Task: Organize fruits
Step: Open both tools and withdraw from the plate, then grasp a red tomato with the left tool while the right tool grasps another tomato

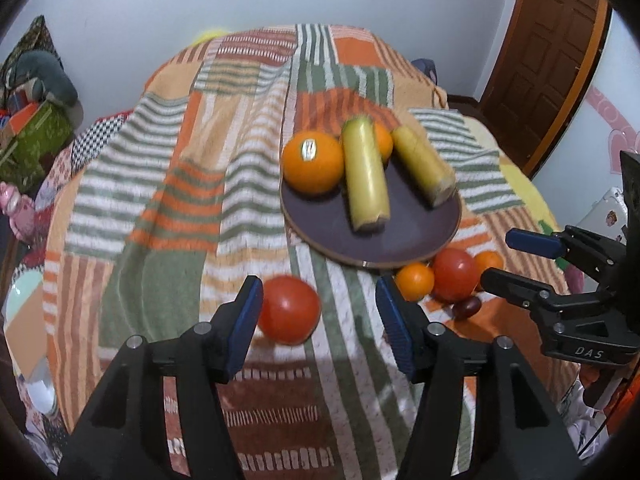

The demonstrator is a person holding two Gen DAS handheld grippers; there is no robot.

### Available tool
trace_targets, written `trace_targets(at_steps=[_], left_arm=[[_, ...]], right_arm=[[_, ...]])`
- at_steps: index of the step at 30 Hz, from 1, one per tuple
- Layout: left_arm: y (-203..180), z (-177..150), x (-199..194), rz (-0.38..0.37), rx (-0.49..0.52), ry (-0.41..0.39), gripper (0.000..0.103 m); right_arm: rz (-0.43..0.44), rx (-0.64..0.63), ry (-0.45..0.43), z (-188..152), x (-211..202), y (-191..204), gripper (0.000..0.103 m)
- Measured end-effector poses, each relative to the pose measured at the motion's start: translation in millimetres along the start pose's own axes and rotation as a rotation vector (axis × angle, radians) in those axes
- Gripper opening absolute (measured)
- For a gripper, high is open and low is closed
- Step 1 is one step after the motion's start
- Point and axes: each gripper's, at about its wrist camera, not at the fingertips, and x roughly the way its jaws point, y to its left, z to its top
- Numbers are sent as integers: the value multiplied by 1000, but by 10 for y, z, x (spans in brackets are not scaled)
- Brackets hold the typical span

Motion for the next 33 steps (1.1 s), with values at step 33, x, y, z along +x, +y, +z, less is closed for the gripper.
trace_targets(at_steps=[33], left_arm=[[365,-43,587,16,-89,68,53]], right_arm=[[9,-97,91,22,345,112,47]])
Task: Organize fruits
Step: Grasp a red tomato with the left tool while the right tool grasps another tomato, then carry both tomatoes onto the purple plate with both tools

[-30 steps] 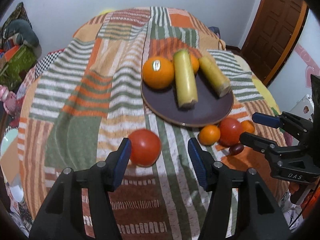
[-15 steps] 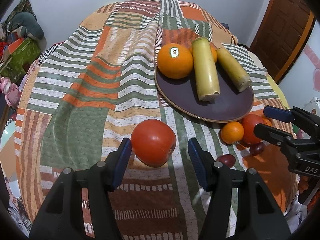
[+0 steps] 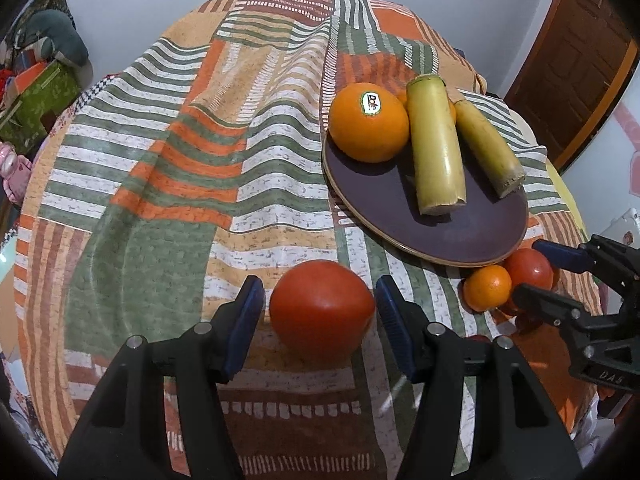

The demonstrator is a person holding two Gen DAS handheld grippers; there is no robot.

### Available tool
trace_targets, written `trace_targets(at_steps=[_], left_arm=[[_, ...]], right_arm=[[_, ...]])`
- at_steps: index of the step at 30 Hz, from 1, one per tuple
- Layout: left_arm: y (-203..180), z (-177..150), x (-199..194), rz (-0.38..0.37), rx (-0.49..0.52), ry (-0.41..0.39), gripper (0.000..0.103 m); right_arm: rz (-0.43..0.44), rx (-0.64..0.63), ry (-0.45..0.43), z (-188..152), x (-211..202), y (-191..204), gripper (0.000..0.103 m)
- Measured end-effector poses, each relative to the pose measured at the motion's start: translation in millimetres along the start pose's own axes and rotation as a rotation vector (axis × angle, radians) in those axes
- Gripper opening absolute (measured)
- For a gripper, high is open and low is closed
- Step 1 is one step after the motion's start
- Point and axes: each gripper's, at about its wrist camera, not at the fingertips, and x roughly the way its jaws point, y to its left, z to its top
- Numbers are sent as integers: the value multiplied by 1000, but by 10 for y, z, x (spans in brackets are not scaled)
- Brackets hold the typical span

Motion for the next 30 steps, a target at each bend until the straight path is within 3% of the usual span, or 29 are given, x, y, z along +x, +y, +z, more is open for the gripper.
trace_targets(at_steps=[3,14,30], left_arm=[[-9,-12,-1,1,4,-3,51],[-70,-14,-153,-5,23,-26,50],[-352,332,-463,-59,64,-145,50]], right_arm=[[-11,-8,-2,-4,2,-15,41],[0,34,-33,13,-104,-70,39],[-35,52,-184,316,-444,-168,39]])
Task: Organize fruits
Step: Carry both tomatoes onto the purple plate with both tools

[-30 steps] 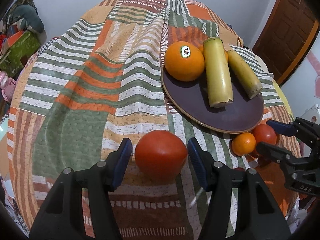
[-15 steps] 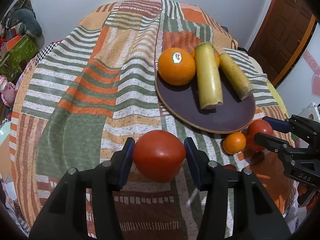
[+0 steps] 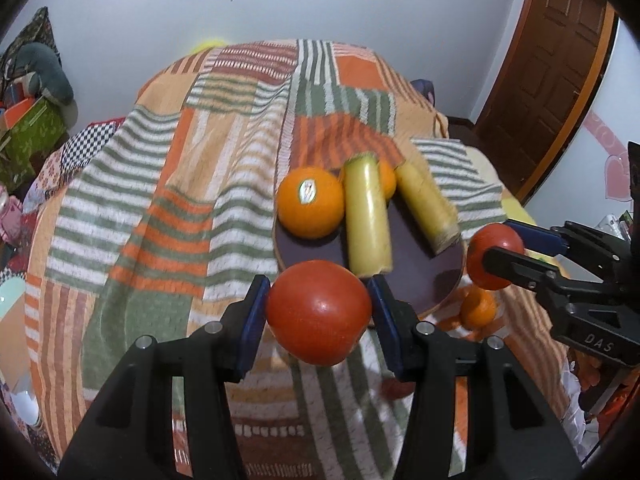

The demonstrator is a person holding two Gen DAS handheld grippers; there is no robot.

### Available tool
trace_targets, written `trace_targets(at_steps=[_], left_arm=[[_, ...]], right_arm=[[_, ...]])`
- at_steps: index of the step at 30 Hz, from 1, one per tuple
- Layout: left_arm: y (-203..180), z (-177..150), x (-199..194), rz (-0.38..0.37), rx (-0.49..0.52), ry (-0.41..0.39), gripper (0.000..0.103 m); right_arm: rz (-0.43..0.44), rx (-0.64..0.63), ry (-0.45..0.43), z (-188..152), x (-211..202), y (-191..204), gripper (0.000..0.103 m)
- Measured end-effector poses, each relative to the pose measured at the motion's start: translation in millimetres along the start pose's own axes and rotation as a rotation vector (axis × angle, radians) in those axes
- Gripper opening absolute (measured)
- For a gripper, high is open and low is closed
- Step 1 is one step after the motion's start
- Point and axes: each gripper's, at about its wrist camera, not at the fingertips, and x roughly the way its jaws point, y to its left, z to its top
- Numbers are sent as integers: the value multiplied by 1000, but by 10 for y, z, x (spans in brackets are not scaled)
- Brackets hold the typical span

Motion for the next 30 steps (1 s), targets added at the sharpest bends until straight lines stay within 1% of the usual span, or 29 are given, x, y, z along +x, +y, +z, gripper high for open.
trace_targets(at_steps=[6,13,21,30], left_arm=[[-65,150,27,-10,20,-23,50],[-85,260,165,-13,28,-24,50],[-43,344,435,-17,21,7,50],[54,309,700,-23,-2,56,50]], right_arm=[[6,11,-41,162,29,-36,39],[3,25,-61,291,170,-99,39],[3,44,-45,380,425,-157,39],[10,41,-2,361,662,-169,39]])
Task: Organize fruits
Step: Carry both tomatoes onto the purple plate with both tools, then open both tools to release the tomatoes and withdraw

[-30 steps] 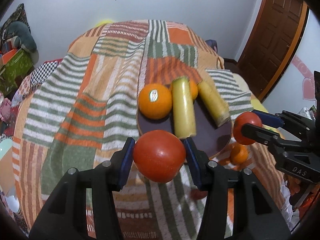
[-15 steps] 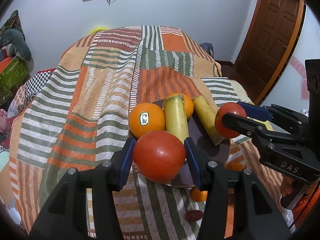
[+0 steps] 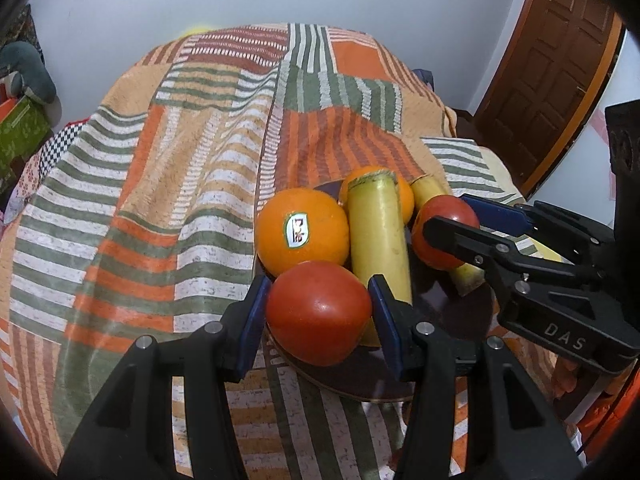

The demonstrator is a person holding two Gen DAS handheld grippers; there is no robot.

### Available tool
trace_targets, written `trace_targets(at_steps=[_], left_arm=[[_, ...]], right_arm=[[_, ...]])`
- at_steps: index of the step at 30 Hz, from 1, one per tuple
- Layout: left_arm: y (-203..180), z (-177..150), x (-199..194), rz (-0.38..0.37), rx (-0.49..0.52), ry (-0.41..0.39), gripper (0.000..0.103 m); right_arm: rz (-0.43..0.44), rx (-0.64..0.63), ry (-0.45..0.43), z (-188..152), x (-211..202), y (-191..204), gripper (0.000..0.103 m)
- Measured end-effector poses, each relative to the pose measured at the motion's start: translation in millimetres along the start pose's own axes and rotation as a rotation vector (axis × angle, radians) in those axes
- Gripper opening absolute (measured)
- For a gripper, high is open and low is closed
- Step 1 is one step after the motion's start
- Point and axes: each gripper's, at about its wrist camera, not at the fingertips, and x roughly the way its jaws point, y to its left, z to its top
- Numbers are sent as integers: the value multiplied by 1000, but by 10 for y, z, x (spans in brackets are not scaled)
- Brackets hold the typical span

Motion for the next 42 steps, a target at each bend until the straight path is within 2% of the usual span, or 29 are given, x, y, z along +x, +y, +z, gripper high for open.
trace_targets(at_steps=[15,23,34,42], left_arm=[[90,-36,162,-4,-39,54,50],[-23,-12,-130,-1,0,-7,52],[-148,-78,-653,11,9,-78,52],[-298,-239,-916,11,21,-93,57]], right_arm=[[-31,-30,23,-49,104,31,41],[-34,-26,-7,-28,-74,72,45],[-65,-13,-70,-109,-569,112,49],[-98,5,-98,-281,-894,81,55]])
